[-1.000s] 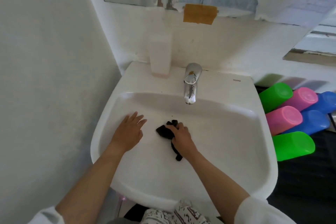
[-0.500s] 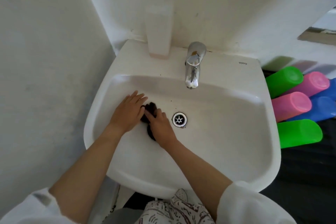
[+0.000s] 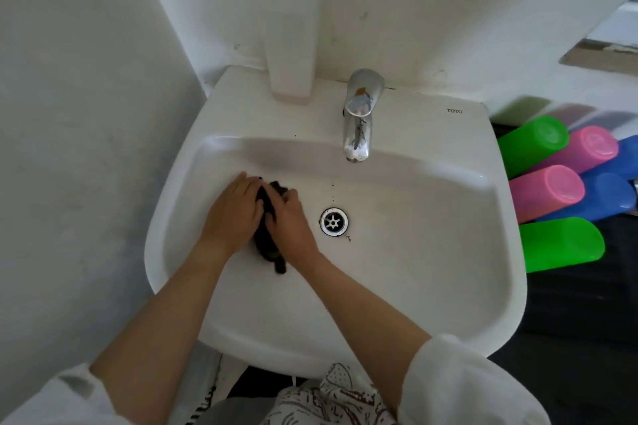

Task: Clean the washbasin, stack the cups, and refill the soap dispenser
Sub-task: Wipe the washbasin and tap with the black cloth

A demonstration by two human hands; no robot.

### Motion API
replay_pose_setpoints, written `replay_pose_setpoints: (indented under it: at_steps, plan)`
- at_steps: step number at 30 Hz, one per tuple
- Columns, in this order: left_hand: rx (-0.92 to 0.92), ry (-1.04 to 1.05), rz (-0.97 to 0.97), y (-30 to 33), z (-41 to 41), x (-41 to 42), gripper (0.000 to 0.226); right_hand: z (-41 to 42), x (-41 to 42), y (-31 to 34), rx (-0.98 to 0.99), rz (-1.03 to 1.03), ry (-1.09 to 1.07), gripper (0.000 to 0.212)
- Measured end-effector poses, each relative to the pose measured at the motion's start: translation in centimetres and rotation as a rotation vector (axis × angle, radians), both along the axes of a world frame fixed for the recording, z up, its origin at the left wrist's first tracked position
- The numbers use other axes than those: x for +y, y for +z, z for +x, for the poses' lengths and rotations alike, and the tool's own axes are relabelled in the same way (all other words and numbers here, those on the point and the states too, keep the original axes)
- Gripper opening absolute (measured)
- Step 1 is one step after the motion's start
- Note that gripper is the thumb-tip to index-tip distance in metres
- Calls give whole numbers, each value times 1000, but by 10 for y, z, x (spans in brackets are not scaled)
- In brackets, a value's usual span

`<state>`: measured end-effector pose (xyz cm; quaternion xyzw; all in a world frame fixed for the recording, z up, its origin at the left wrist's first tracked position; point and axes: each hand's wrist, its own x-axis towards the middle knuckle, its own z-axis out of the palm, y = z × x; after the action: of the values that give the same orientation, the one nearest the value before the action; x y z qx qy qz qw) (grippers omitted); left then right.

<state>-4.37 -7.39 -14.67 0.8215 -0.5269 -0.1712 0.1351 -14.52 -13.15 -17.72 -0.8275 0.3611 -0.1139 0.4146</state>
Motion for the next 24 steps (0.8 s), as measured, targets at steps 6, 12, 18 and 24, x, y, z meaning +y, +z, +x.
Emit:
replay_pose_setpoints:
  at_steps: [6,12,18,24]
  plan:
    - [-22,-42,14,-4,2,3,43,-27,-17,-23,268,-78,-57,63]
    - [-45,-111,-30,-1,-5,-4,40,-78,-51,-10,249,-42,-181,53]
    - [-43,-143,-31,5,-9,-17,42,-90,-1,9,-20,-97,447,49]
    - [-79,-166,-45,6,-8,-21,41,-95,-17,-8,143,-107,492,51]
